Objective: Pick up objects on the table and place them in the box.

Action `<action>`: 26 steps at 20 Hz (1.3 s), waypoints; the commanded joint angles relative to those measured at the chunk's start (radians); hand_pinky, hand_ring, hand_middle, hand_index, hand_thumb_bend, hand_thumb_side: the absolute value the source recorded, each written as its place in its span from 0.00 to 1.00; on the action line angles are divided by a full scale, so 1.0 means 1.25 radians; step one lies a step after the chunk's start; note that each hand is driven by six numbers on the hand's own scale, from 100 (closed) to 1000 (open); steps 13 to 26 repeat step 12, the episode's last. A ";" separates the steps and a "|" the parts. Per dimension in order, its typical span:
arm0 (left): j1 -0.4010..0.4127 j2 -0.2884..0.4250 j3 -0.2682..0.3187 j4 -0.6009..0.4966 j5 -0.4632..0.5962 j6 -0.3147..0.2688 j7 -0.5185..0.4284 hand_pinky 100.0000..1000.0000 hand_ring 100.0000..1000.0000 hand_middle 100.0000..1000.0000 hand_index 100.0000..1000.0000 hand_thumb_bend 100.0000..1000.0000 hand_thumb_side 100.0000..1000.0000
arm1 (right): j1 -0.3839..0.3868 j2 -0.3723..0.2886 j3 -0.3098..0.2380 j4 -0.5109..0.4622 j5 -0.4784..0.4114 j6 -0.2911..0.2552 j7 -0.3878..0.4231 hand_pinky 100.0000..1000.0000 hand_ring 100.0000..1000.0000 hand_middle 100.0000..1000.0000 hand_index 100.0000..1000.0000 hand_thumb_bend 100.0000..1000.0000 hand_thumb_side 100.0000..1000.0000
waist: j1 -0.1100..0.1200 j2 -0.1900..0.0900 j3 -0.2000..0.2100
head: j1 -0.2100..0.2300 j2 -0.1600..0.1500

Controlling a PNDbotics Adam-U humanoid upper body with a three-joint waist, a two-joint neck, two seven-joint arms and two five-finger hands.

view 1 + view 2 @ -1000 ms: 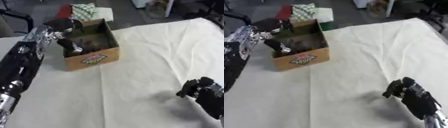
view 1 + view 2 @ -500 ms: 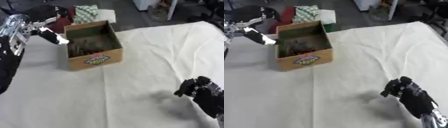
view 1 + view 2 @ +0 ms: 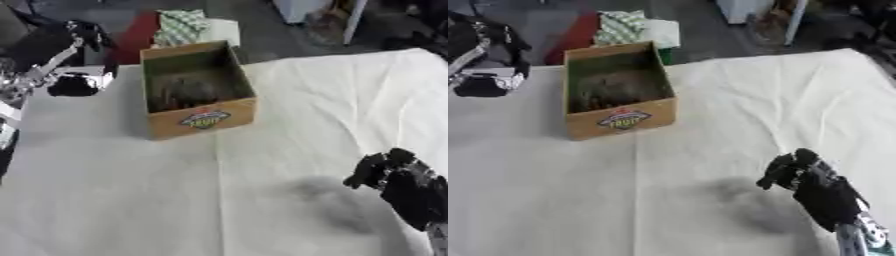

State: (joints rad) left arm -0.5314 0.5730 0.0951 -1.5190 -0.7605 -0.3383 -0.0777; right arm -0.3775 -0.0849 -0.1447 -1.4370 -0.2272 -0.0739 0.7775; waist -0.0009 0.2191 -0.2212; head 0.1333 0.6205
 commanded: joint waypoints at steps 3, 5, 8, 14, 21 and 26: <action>0.141 -0.022 0.006 -0.218 0.463 0.154 0.042 0.68 0.52 0.54 0.68 0.00 0.64 | -0.001 -0.013 -0.002 -0.014 -0.007 0.002 -0.003 0.61 0.47 0.48 0.60 0.00 0.85 | -0.001 -0.025 0.007 | 0.011 0.023; 0.175 -0.034 0.027 -0.263 0.579 0.201 0.013 0.67 0.52 0.54 0.68 0.00 0.68 | 0.001 -0.014 -0.003 -0.014 -0.008 0.003 -0.004 0.61 0.47 0.48 0.60 0.00 0.85 | -0.004 -0.027 0.014 | 0.014 0.033; 0.208 -0.056 0.044 -0.299 0.642 0.239 -0.017 0.67 0.52 0.54 0.68 0.00 0.70 | 0.004 -0.014 -0.003 -0.013 -0.010 0.003 -0.005 0.61 0.47 0.48 0.60 0.00 0.85 | -0.004 -0.033 0.022 | 0.021 0.050; 0.232 -0.085 0.047 -0.316 0.676 0.265 -0.034 0.66 0.52 0.54 0.68 0.00 0.73 | 0.008 -0.013 -0.003 -0.015 -0.012 0.005 -0.006 0.61 0.47 0.48 0.59 0.00 0.85 | -0.006 -0.035 0.028 | 0.023 0.069; 0.232 -0.085 0.047 -0.316 0.676 0.265 -0.034 0.66 0.52 0.54 0.68 0.00 0.73 | 0.008 -0.013 -0.003 -0.015 -0.012 0.005 -0.006 0.61 0.47 0.48 0.59 0.00 0.85 | -0.006 -0.035 0.028 | 0.023 0.069; 0.232 -0.085 0.047 -0.316 0.676 0.265 -0.034 0.66 0.52 0.54 0.68 0.00 0.73 | 0.008 -0.013 -0.003 -0.015 -0.012 0.005 -0.006 0.61 0.47 0.48 0.59 0.00 0.85 | -0.006 -0.035 0.028 | 0.023 0.069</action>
